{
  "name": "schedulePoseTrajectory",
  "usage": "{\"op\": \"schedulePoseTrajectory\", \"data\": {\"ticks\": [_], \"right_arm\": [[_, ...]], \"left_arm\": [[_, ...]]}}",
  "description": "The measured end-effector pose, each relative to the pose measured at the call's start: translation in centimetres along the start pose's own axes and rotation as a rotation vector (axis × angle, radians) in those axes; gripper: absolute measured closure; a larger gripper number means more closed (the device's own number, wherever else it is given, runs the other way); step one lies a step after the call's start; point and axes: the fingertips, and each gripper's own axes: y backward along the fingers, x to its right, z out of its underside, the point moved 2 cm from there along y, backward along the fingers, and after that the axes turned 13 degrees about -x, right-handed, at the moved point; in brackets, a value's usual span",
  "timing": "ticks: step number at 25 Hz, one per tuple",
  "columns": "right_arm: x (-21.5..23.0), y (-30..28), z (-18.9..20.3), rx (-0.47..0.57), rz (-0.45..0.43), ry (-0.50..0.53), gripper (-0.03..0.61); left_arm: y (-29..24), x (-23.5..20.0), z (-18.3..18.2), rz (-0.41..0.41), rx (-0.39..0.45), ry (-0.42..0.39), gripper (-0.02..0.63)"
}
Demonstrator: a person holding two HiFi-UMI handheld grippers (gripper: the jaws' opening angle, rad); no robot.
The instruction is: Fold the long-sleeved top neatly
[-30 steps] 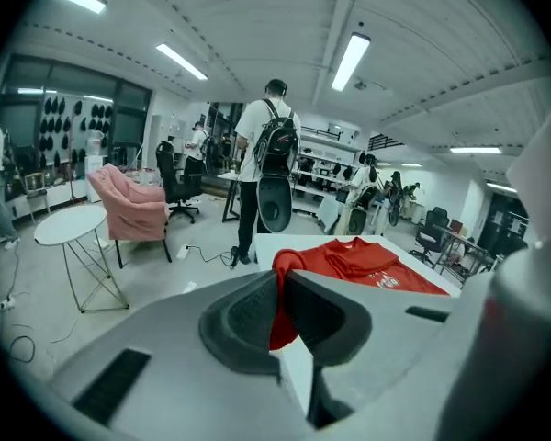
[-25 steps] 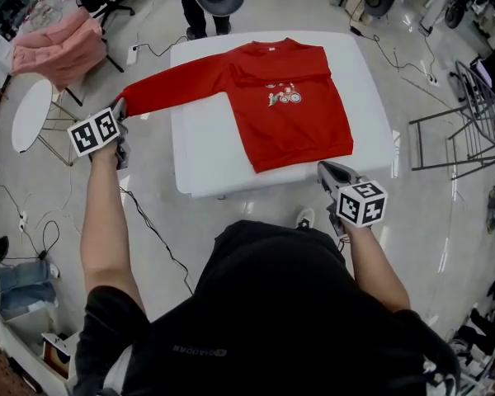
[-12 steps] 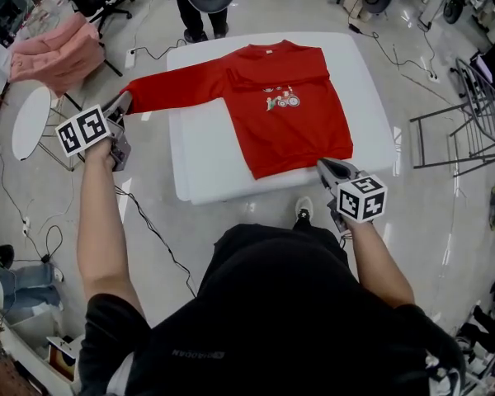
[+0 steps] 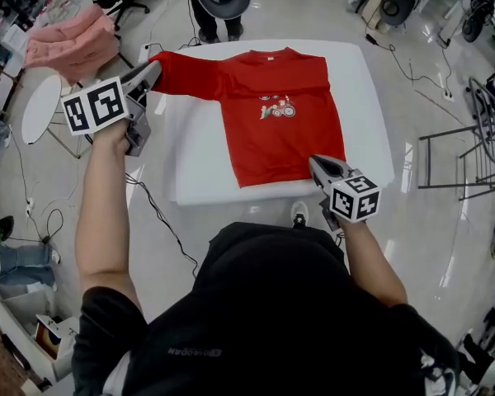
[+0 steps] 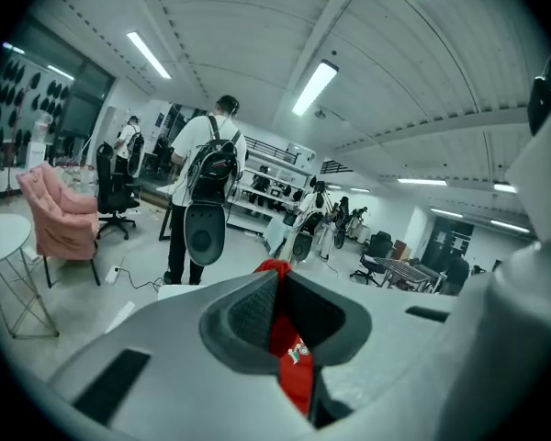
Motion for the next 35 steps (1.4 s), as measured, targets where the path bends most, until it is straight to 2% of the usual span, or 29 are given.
{"op": "schedulePoseTrajectory", "data": {"ticks": [3, 6, 12, 20, 26, 30, 35], "right_arm": [[2.5, 1.0, -0.8, 0.007, -0.017, 0.019, 0.574], [5.4, 2.1, -1.6, 0.017, -0.029, 0.026, 0.574], [10.0, 3.0, -2.5, 0.019, -0.062, 0.029, 0.574], [14.7, 4.2, -2.7, 0.004, -0.096, 0.029, 0.574], [17.5, 4.9, -2.1, -0.011, -0.095, 0.014, 0.574], [19.6, 5.5, -2.2, -0.011, -0.077, -0.007, 0.574], [22.3, 6.0, -2.0, -0.03, -0.056, -0.02, 0.574]], "left_arm": [[-2.4, 4.2, -1.5, 0.009, 0.0, -0.044, 0.592], [-5.6, 7.8, -2.5, 0.0, -0.034, -0.078, 0.592], [-11.6, 12.6, -4.1, -0.016, -0.088, -0.109, 0.592], [-20.9, 14.8, -3.7, -0.061, -0.185, -0.014, 0.592], [-28.4, 14.8, -1.0, -0.083, -0.281, 0.1, 0.592], [-33.8, 14.4, 0.9, -0.111, -0.36, 0.142, 0.592], [-38.5, 13.8, 2.6, -0.132, -0.405, 0.212, 0.592]]}}
